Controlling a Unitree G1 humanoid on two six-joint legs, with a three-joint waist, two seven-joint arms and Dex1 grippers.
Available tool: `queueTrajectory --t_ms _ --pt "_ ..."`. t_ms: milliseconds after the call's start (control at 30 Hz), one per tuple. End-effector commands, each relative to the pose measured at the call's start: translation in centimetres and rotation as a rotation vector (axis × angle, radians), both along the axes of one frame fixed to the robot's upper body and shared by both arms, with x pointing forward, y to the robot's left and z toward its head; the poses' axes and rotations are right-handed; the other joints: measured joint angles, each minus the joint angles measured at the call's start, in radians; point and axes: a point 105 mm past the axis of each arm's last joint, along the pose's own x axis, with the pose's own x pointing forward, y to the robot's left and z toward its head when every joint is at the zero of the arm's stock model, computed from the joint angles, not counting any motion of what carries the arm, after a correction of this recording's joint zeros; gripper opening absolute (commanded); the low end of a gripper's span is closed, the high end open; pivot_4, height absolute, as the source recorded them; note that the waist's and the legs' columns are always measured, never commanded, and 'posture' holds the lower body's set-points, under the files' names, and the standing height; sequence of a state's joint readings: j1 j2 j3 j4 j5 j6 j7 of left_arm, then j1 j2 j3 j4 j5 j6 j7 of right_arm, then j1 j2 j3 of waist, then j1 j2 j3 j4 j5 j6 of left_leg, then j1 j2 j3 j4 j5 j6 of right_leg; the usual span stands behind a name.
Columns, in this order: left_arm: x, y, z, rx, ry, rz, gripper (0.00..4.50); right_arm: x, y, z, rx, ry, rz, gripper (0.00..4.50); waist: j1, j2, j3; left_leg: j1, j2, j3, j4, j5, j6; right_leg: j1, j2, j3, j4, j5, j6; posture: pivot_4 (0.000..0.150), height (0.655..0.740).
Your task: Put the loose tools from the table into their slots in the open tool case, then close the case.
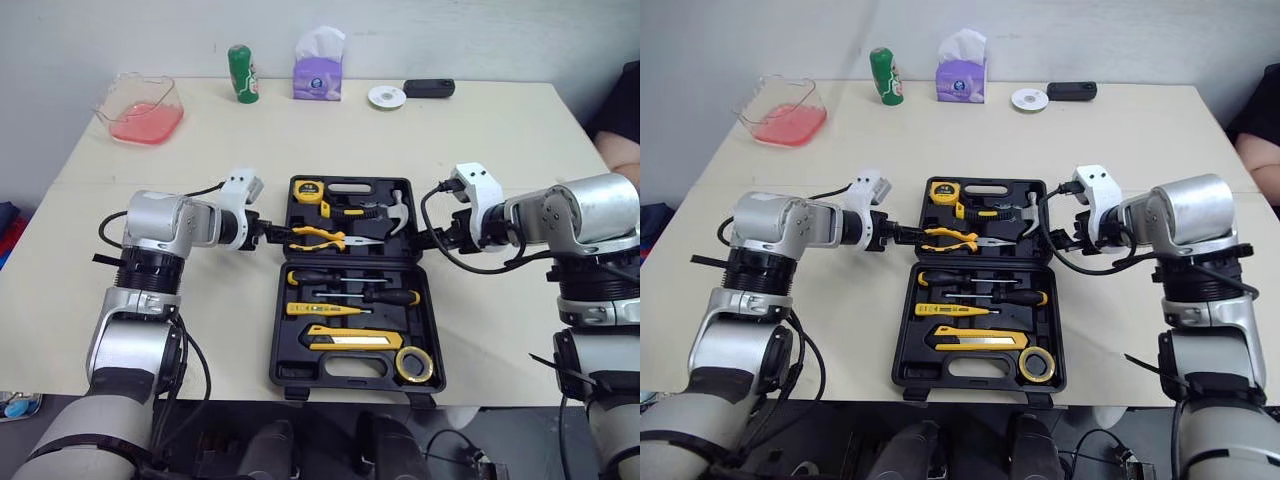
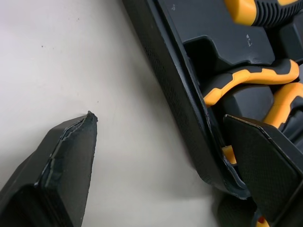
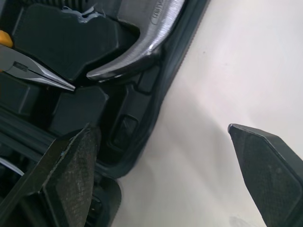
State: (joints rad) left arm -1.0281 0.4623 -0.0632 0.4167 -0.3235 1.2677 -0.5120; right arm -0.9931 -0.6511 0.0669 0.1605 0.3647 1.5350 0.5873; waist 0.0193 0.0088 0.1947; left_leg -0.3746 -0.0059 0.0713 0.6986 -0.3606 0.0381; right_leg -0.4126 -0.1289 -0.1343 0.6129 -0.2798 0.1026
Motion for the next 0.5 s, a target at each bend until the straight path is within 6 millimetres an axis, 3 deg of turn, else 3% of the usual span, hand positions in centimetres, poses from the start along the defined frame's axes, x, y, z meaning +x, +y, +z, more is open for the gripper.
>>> queueTrajectory --t_ms 33,500 --pt "0.4 -0.4 0.5 0.029 -0.018 -0.016 4.50 0.0 -0.5 0.7 0.001 -0.031 -0.031 4.45 0.002 0.000 0.000 0.000 0.000 0.000 0.000 0.000 0.000 0.000 0.000 0.000 0.000 0.000 0.000 0.150 0.7400" --pt "0.7 -1.1 -0.1 0.072 -0.017 -0.037 4.50 0.5 -1.1 -0.8 -0.031 -0.002 -0.106 4.45 0.002 0.000 0.000 0.000 0.000 0.000 0.000 0.001 0.000 0.000 0.000 0.000 0.001 0.000 0.000 0.150 0.7400"
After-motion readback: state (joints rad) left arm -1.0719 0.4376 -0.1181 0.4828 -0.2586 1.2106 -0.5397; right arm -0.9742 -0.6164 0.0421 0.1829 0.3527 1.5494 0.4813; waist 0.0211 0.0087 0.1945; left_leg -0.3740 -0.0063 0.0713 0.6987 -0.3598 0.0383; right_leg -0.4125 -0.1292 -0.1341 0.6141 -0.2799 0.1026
